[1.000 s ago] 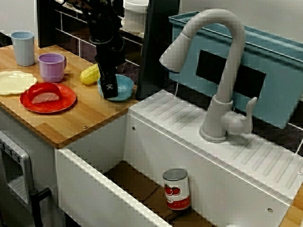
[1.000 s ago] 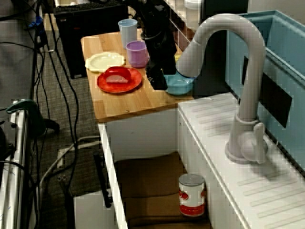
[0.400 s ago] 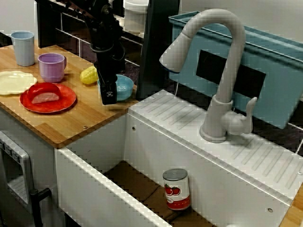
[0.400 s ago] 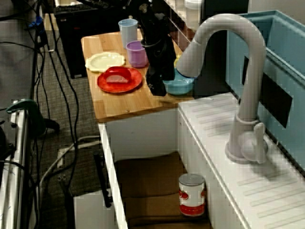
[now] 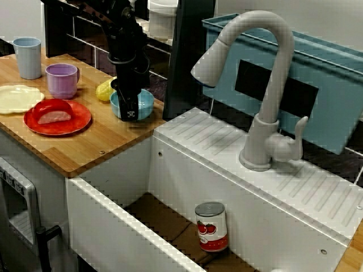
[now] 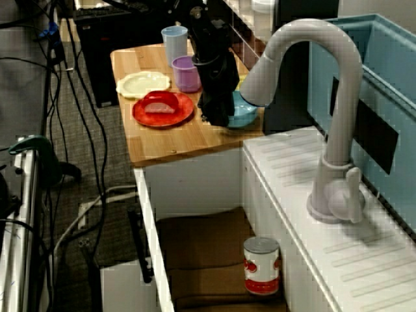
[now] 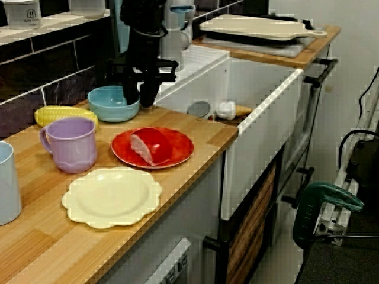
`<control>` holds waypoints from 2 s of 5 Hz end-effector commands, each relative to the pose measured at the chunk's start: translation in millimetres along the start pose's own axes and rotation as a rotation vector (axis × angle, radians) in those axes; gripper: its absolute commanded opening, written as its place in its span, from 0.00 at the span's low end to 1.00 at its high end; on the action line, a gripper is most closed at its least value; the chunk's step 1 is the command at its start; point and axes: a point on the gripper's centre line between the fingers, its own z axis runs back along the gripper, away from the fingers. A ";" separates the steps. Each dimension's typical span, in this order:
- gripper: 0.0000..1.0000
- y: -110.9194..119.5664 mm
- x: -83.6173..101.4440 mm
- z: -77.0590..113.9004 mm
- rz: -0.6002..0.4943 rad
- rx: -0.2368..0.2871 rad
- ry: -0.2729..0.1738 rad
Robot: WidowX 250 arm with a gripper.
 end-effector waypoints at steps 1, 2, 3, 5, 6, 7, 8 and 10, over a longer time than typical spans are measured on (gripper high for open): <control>0.00 3.7 9.4 37.5 0.006 0.003 -0.030; 0.00 -2.2 4.1 46.2 0.010 -0.028 -0.024; 0.00 -12.5 -1.6 54.6 0.004 -0.055 -0.025; 0.00 -30.9 -11.0 63.0 -0.015 -0.068 -0.033; 0.00 -40.2 -14.7 62.9 -0.016 -0.064 -0.030; 0.00 -49.2 -18.1 63.2 -0.025 -0.063 -0.031; 0.00 -52.9 -19.3 61.1 -0.023 -0.056 -0.027; 0.53 -41.5 -15.6 59.0 0.007 -0.037 -0.020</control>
